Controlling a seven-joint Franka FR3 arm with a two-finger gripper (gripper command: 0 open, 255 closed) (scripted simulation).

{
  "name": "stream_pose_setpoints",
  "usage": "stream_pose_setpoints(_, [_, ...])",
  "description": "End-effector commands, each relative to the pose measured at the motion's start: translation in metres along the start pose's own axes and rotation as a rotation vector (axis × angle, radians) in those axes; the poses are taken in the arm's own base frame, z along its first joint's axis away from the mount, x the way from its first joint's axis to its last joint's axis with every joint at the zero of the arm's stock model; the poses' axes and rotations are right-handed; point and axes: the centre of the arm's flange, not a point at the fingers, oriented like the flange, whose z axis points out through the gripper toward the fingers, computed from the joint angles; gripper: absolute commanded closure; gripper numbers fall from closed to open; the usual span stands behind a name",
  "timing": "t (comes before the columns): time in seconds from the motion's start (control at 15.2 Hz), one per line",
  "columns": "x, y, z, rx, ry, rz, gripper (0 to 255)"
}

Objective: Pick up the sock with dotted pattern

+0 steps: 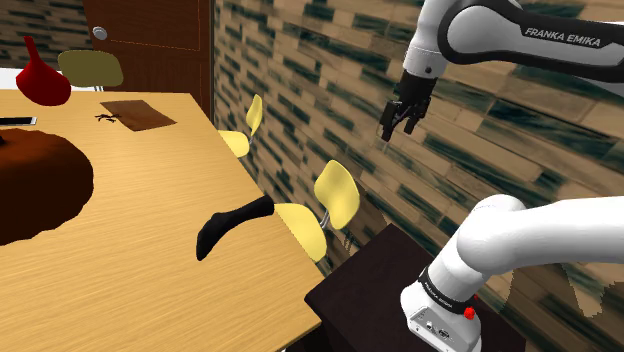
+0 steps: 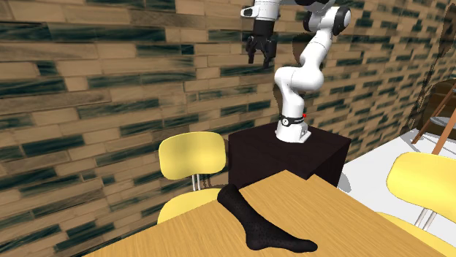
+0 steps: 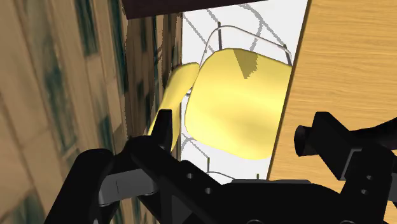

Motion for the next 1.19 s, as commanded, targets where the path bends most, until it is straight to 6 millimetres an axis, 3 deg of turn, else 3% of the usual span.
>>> stream_pose_setpoints(0.0, [0.000, 0.000, 0.000, 0.000, 0.000, 0.000, 0])
stream_pose_setpoints(0.53, [0.071, -0.030, 0.066, 0.016, 0.033, -0.259, 0])
stream_pose_setpoints(1.12, [0.141, -0.085, 0.136, 0.033, 0.069, -0.549, 0])
